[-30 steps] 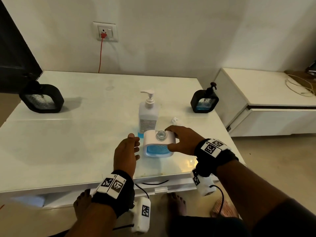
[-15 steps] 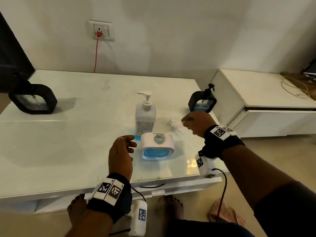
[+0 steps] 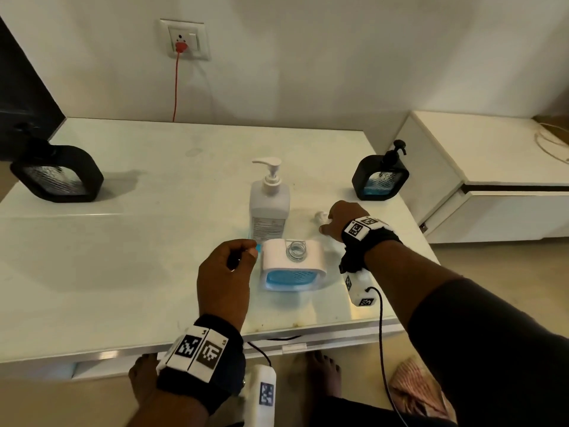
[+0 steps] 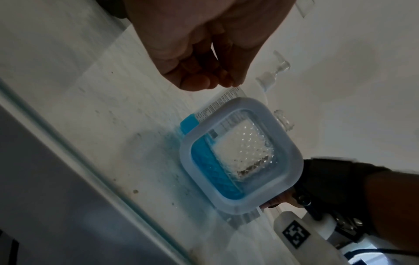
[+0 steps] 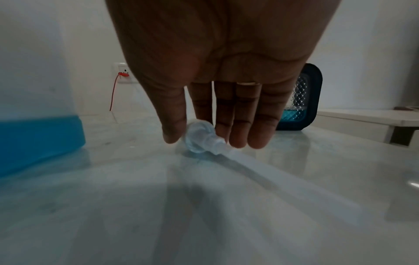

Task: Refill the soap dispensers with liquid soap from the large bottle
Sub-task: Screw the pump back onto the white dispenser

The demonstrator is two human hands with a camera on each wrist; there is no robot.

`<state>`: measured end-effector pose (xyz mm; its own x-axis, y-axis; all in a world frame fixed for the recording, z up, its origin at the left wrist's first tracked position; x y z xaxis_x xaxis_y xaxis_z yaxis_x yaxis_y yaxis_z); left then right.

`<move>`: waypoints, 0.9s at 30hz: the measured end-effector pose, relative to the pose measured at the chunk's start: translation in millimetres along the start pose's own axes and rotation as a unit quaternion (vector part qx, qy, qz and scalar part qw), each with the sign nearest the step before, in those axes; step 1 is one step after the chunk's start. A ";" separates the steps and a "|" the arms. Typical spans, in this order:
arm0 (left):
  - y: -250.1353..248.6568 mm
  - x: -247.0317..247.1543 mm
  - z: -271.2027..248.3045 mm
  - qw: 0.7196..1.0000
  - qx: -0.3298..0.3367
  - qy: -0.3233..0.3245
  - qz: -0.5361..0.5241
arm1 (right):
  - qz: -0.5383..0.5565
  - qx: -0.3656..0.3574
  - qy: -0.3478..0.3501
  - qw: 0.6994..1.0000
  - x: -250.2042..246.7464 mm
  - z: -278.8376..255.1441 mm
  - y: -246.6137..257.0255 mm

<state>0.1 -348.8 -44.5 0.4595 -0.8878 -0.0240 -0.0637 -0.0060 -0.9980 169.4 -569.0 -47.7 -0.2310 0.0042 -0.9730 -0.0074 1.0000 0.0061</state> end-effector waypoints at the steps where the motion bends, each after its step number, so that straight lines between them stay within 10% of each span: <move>1: 0.4 0.6 -0.8 1.000 0.001 -0.001 0.000 | 0.003 0.000 -0.001 1.000 1.2 0.1 0.6; 9: -3.8 -1.4 1.9 1.000 0.014 -0.006 -0.017 | 0.131 -0.001 -0.101 0.986 -63.1 -33.6 -0.5; 19: -5.9 -0.4 2.0 0.999 0.023 0.004 -0.022 | 0.517 -0.057 -0.273 0.809 -99.3 -151.3 21.7; 27: -3.6 0.1 -3.1 0.993 0.066 0.066 0.068 | 0.478 -0.075 -0.293 0.825 -67.6 -160.4 45.0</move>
<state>-2.3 -350.3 -40.8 0.3332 -0.9291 -0.1604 0.0029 0.1711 -0.9852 28.7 -525.7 55.4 0.3084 0.8372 -0.4517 -0.2247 0.5255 0.8206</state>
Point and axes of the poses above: each hand's wrist, its own z-axis towards the middle knuckle, its own x-axis out of the palm, y = z × x, the point moved 1 cm from there along z, towards the middle knuckle, and after that the axes turned 8 degrees about -z, right-handed, at the moved point
